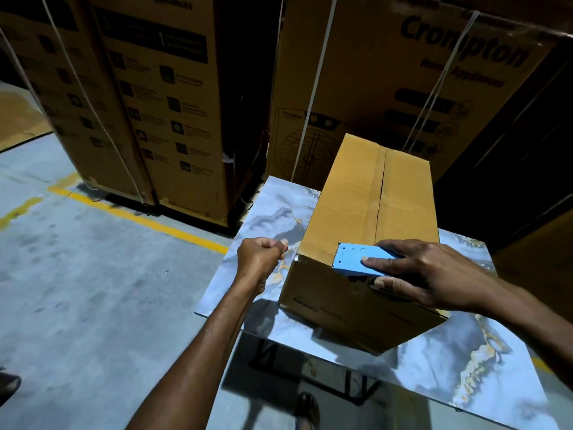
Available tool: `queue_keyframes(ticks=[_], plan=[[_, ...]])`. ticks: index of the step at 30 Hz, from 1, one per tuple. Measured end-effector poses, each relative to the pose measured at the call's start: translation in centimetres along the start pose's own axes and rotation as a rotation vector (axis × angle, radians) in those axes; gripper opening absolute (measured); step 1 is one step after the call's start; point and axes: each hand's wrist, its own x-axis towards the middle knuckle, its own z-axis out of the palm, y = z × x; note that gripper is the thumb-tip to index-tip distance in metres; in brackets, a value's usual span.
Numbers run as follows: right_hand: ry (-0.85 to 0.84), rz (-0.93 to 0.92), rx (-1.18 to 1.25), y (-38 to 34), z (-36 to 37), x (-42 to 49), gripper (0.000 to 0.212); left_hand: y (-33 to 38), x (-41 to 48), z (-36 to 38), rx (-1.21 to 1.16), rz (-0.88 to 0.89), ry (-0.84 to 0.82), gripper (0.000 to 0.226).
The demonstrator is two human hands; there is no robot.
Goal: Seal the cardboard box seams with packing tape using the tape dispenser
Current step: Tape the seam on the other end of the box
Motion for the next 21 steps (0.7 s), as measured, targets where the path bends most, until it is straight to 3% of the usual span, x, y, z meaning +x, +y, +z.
queue_keyframes(ticks=[7, 12, 14, 15, 18, 20, 21], plan=[[-0.012, 0.013, 0.013, 0.1, 0.4, 0.4, 0.051, -2.1, -1.1, 1.8, 0.104, 0.054, 0.03, 0.034], [-0.01, -0.002, -0.031, -0.3, 0.5, 0.6, 0.052, -1.5, -1.9, 2.0, 0.089, 0.027, 0.127, 0.017], [-0.02, -0.014, -0.06, -0.3, 0.6, 0.6, 0.052, -1.9, -1.8, 1.9, 0.056, -0.081, 0.146, 0.05], [-0.019, -0.014, -0.063, -0.3, 0.6, 0.6, 0.052, -2.1, -1.8, 1.8, 0.048, -0.137, 0.131, 0.053], [-0.018, -0.026, -0.077, -0.3, 0.5, 0.7, 0.055, -2.7, -2.3, 1.8, 0.028, -0.135, 0.15, 0.028], [-0.016, -0.039, -0.114, -0.5, 0.5, 0.9, 0.061, -1.9, -2.6, 1.9, 0.018, 0.004, 0.204, 0.012], [-0.025, -0.04, -0.132, -0.6, 0.5, 1.1, 0.065, -1.1, -2.9, 2.1, 0.025, 0.09, 0.198, 0.018]])
